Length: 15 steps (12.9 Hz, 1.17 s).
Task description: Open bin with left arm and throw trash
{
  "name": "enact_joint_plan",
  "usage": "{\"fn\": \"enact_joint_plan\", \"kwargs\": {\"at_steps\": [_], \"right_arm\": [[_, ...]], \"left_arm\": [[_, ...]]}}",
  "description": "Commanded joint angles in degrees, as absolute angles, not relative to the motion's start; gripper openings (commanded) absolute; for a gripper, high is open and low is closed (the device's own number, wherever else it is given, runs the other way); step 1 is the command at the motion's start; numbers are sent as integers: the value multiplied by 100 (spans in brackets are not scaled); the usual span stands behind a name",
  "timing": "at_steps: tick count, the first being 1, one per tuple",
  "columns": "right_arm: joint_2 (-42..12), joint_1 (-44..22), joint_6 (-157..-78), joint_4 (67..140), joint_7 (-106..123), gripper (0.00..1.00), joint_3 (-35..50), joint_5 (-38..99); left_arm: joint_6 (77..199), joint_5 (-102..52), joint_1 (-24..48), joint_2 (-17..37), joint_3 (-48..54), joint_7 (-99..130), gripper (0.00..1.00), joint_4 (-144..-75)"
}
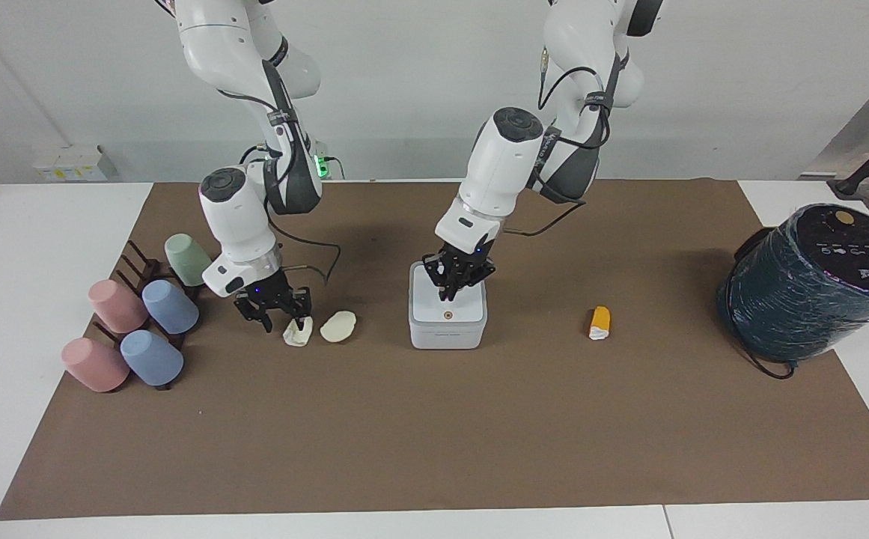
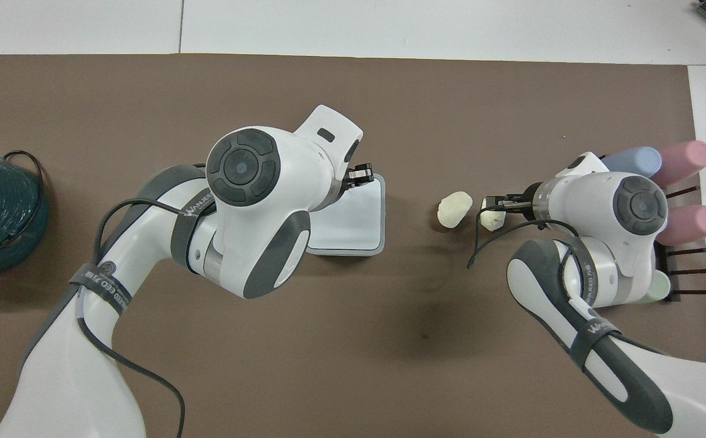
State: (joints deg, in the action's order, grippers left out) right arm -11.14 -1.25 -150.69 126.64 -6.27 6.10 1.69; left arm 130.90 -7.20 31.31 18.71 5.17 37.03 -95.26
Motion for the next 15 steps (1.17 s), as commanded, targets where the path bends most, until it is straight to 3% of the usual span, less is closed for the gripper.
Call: {"fn": "enact_joint_plan", "kwargs": {"at_steps": [1,8,12,15], "right_arm": [[-1063,-237,-15362,12779,-712,0,615,185],[-993,-527,-15241,12447,-2493,0,650,193],[-984,-597,-14031,11595,-3574,0,711,307],[-1011,-764,-13229,11154,-4567,0,773,369]], "left_arm": [[13183,-817,3261,1846,422,3718,4,-9667],[13526,-809,3322,2136,422,3718,3,-9791],[13571,-774,3357,2136,404,3691,3,-9941],[12555,-756,3217,2083,352,3665,3,-9249]]}}
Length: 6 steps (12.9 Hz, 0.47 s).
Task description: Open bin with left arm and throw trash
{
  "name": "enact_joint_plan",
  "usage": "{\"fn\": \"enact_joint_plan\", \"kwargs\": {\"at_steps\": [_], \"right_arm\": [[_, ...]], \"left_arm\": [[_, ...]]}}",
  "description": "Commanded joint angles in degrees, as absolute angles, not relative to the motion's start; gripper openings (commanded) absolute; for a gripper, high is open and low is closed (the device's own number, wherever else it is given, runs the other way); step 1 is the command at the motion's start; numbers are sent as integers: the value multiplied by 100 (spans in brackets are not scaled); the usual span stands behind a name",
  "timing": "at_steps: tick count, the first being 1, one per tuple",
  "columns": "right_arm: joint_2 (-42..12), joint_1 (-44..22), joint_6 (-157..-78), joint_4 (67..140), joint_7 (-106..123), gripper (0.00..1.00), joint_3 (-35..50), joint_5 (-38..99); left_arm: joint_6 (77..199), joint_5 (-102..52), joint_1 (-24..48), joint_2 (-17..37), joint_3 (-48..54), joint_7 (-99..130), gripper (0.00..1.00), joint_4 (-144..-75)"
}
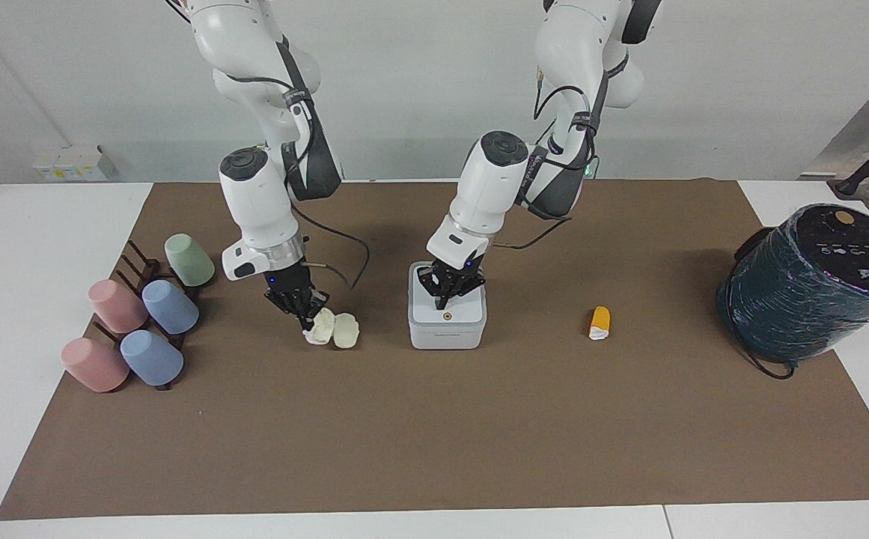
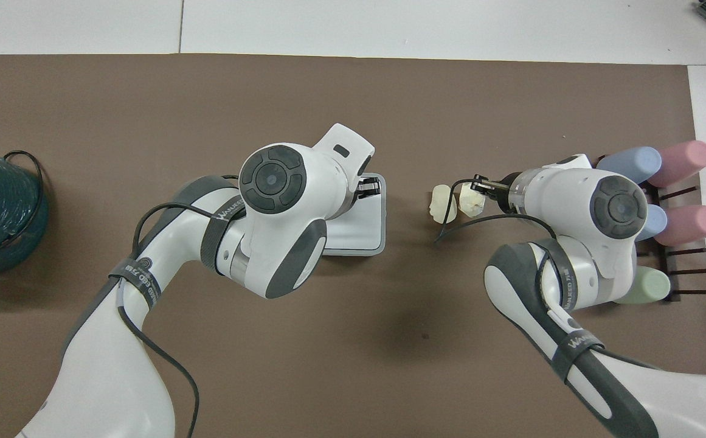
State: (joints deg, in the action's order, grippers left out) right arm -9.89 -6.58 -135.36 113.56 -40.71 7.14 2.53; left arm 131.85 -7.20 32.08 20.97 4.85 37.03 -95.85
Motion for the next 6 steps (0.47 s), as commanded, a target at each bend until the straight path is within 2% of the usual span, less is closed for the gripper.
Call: {"fn": "enact_joint_plan", "kwargs": {"at_steps": [1,3,6], "right_arm": [[-1028,-791,-13201,11110,-4857,0,782,369],[-1046,-904,-13210,11022,-5062,0,808,413],[-1081,-1106,-13315,10776,-5588,0,809,1535]], "left_arm": [[12107,-747,3112,2057,334,3656,3,-8959],[11245,-642,2796,2039,334,3648,4,-8475],[10907,-264,2400,2004,343,3569,5,-8358]]}}
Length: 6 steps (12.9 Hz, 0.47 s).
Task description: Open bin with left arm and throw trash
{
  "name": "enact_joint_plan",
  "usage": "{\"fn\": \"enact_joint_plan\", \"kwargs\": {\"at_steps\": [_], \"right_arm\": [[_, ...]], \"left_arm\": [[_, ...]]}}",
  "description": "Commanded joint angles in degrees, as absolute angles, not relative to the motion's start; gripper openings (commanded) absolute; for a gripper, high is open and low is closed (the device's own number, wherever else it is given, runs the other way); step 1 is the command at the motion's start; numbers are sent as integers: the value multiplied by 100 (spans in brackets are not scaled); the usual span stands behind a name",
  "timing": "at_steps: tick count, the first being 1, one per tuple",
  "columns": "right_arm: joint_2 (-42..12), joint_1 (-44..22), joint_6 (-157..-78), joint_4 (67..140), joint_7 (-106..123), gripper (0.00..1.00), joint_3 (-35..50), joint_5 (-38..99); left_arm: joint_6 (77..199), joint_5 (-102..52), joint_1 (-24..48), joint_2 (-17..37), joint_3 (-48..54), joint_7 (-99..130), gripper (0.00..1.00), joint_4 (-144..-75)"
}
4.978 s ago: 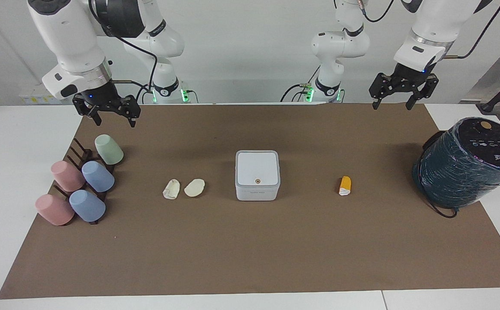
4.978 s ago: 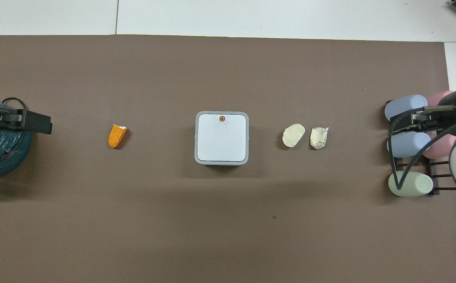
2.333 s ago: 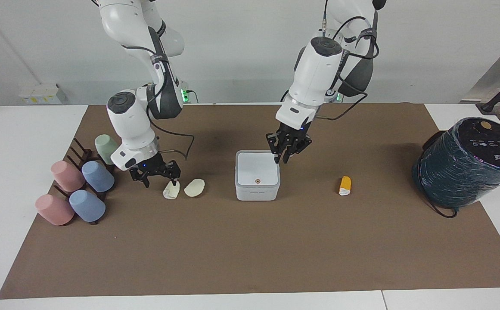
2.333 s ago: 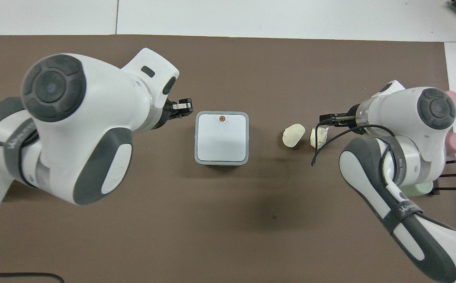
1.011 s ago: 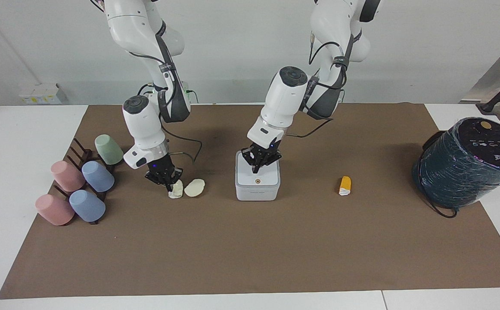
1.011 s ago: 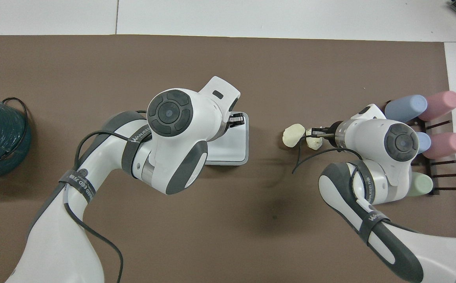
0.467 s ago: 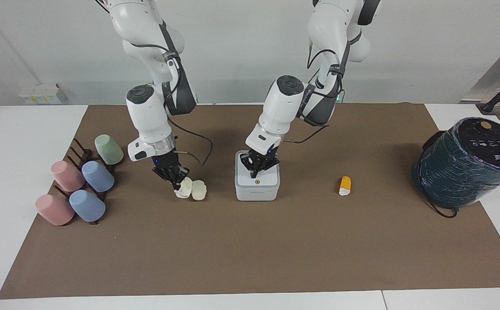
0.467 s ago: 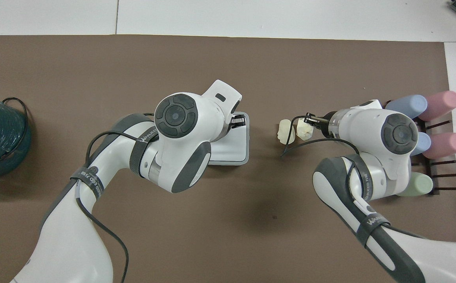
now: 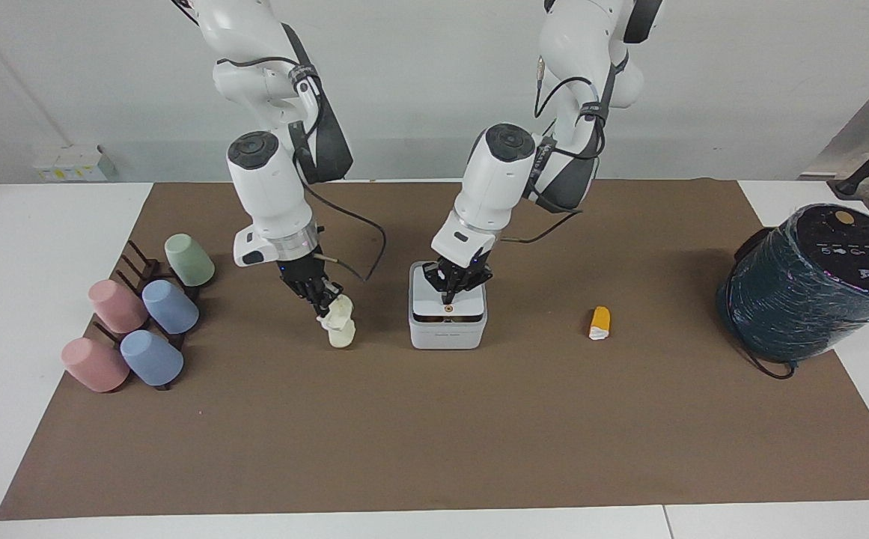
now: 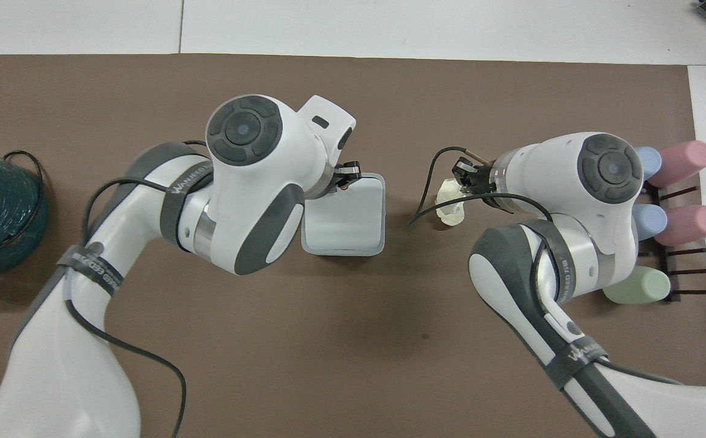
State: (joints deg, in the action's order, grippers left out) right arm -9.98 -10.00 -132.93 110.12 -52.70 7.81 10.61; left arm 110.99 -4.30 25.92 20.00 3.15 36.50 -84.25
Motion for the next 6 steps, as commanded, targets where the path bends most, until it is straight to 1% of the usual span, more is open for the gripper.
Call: {"fn": "enact_joint_plan", "kwargs": {"at_steps": [1,3,4,5,6], "right_arm": [[-1151,-1168,-13342,10697,-5799,0,809,1616],[-1379,-1335,-13333,10259,-6788,0,817,1617],[-1519,-1397,-13333,10074,-7185,0,817,1582],[-1590,-1528,-13342,10020,-7398,0,817,1539],[-1660,-1703,-13350,10020,-7531,0,809,1521]], "left_arm": [[10916,-272,2330,1969,334,3394,5,-8419],[10959,-246,2023,1838,334,2859,6,-8725],[11056,-246,1882,1724,334,2508,17,-9015],[11265,-246,1716,1592,334,2087,19,-9348],[11590,-246,1514,1460,334,1665,25,-9743]]}}
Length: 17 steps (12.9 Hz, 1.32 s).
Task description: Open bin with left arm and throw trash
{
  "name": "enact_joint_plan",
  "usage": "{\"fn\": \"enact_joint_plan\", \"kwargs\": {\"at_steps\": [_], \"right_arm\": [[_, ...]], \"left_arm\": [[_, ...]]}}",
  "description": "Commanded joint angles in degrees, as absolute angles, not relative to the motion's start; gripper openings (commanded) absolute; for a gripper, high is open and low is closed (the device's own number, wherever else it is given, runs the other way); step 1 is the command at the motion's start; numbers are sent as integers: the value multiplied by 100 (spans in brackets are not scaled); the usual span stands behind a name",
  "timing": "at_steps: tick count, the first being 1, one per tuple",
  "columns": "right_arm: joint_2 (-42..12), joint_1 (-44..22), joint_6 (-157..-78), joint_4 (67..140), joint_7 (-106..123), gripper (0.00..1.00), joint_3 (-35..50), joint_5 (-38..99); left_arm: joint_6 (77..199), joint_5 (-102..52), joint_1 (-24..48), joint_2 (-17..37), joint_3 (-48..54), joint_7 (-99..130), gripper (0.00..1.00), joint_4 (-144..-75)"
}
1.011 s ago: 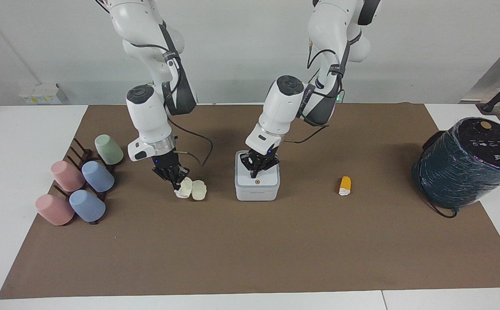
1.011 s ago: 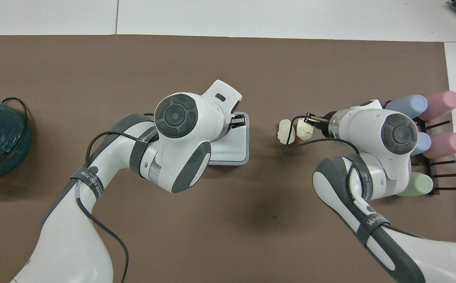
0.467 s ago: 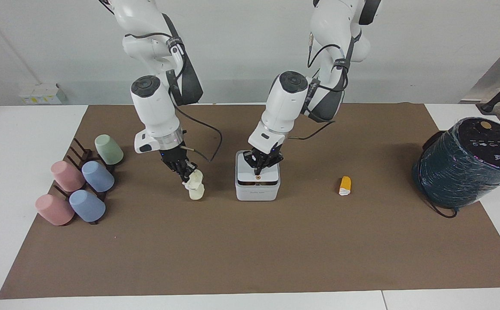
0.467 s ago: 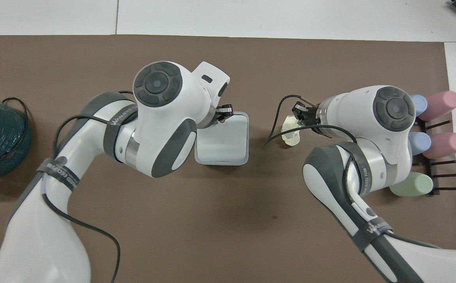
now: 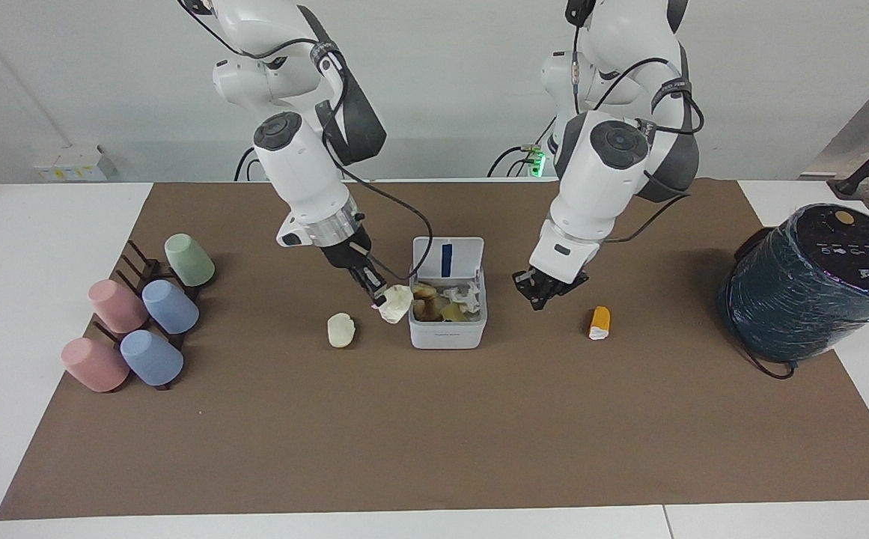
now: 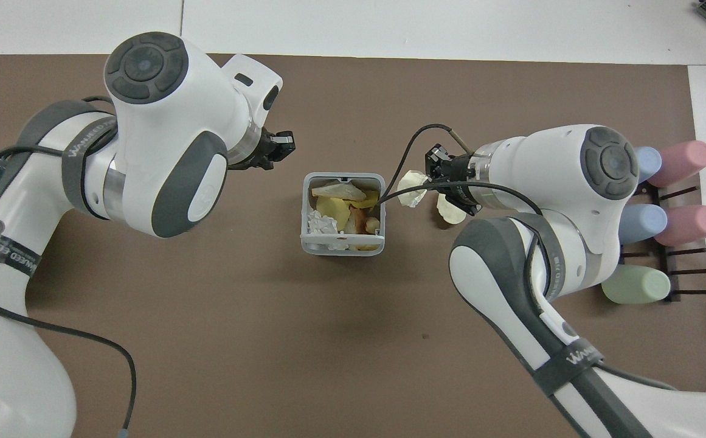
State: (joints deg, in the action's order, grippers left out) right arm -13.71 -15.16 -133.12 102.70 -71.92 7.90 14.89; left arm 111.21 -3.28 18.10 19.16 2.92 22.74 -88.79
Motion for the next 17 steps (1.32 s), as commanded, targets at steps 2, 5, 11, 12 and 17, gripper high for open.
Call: {"fn": "enact_joint_plan", "kwargs": {"at_steps": [2,5,11,12,17], "right_arm": [[-1714,-1837,-13542,10046,-7567,0,809,1477],[-1863,-2082,-13570,10151,-7585,0,800,1459],[-1837,-1987,-13826,10274,-7462,100,800,977],[-1802,-1891,-13799,10266,-7375,100,800,854],[-1696,-1573,-13860,10274,-6803,100,782,248]], "left_arm": [[12257,-246,1249,1179,325,882,40,-10569],[12638,-246,862,1064,316,21,67,-11021],[13411,-237,650,1028,308,-1210,86,-11776],[13508,-237,650,1072,308,-1439,86,-11847],[13947,-237,729,1213,308,-1714,81,-12216]]}}
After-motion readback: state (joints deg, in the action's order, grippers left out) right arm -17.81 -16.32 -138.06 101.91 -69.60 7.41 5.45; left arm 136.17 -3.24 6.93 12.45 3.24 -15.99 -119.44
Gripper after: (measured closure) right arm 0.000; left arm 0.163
